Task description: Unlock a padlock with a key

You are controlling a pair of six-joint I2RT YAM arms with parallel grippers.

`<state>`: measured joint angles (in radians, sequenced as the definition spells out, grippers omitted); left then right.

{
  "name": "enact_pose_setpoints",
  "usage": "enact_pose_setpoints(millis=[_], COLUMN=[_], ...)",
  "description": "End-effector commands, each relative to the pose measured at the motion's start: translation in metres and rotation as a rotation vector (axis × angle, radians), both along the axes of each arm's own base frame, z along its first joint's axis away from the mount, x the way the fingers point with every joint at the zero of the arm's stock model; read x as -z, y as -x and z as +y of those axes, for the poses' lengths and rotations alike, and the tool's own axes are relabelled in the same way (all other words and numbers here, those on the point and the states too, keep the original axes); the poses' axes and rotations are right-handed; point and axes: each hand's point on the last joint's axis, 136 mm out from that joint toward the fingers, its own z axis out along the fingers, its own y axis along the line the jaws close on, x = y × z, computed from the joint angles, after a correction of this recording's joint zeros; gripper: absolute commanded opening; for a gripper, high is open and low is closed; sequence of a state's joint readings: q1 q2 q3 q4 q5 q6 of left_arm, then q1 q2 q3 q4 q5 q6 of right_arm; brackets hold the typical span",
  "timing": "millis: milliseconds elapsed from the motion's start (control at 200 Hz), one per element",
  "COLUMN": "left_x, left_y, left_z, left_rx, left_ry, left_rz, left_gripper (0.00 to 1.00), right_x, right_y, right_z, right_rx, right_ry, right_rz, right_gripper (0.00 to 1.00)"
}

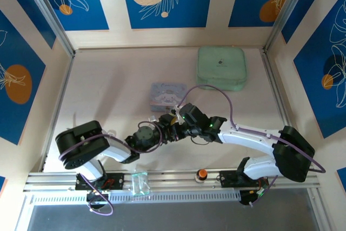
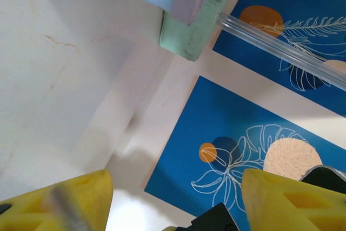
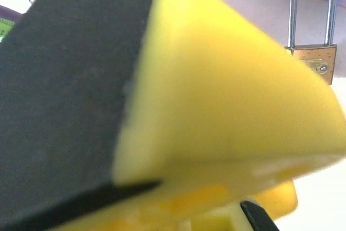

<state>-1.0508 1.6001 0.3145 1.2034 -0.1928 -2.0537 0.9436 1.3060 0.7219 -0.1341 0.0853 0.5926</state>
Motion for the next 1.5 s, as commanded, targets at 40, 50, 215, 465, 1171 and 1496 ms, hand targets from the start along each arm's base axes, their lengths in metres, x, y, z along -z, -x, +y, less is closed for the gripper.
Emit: enact_pose_setpoints(millis=[40,50,215,465,1171,1496], left_x=[0.003,0.003,0.006,0.008,0.003,0.006], left_y=[0.004,0.004,0.004,0.005,0.004,0.005], left_z=[0.006,0.006,0.014,0.019,0.047,0.054], left_rx=[0.000,0.001,-0.007,0.005,-0.044,-0.052], left_ry=[-0.077,-0.083,-0.157,-0.263,-0.406,-0.434], left_rz=[-0.014,-0.015,-0.027,-0.036,-0.072,-0.062], left_gripper=[0.55,0.54,0.46,0.34,0.32,0.19], right_x=[-0.008,-0.008,-0.009,-0.012,-0.017,-0.017], right_y=[0.005,0.005,0.005,0.004,0.009,0.011], right_z=[-0.001,-0.001,-0.004,-0.008,-0.012,-0.012], right_rx=[-0.008,-0.006,-0.006,0.005,-0.012,-0.016], right_ry=[-0.031,-0.029,-0.026,-0.033,-0.070,-0.081], right_rz=[-0.011,-0.011,-0.019,-0.034,-0.046,-0.049], right_gripper=[0.00,0.00,0.00,0.00,0.00,0.00])
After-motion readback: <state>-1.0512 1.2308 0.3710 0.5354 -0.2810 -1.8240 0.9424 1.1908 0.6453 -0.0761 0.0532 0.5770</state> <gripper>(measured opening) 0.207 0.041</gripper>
